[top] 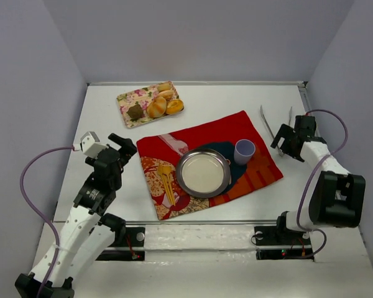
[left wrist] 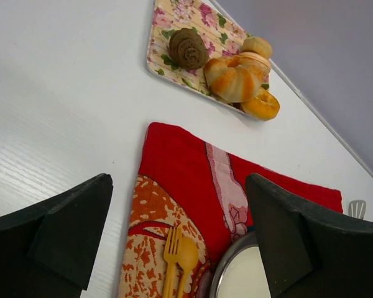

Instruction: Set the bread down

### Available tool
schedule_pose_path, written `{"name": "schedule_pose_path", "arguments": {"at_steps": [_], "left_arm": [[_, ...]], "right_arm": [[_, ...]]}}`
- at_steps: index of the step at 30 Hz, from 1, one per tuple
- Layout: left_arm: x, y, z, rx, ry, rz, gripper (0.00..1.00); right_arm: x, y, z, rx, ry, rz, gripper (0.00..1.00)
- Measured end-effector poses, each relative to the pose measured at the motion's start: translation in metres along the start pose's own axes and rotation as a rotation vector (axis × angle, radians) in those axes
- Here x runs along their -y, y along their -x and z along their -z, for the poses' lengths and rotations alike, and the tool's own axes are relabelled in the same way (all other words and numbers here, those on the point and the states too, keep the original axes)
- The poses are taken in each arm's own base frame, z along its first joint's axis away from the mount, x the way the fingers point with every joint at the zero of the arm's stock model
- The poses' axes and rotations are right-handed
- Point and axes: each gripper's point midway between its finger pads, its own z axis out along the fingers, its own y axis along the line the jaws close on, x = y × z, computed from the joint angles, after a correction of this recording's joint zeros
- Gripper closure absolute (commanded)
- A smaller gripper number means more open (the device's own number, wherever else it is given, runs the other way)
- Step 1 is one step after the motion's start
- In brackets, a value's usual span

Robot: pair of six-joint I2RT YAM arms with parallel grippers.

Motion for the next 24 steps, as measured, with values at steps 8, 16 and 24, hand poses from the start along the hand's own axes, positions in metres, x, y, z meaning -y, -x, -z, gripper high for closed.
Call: {"name": "schedule_pose_path", "arguments": {"at_steps": [8, 16, 24], "left_arm": [[-0.001, -0.001, 0.000, -0.001, 0.002, -0.009, 0.01], [-0.001, 0.005, 0.002, 0.017, 0.000, 0.001, 0.01], [-0.006, 0.007, 0.003, 0.031, 0.018, -0.001, 0.01]], "right_arm": [[-0.008, 0.020, -0.046, -0.092, -0.040, 0.112, 0.00], [-0.024, 0.030, -0.095, -0.175, 0.009, 0.214, 0.00], [-0.027, 0.049, -0.118, -0.195, -0.029, 0.241, 0.00]]}}
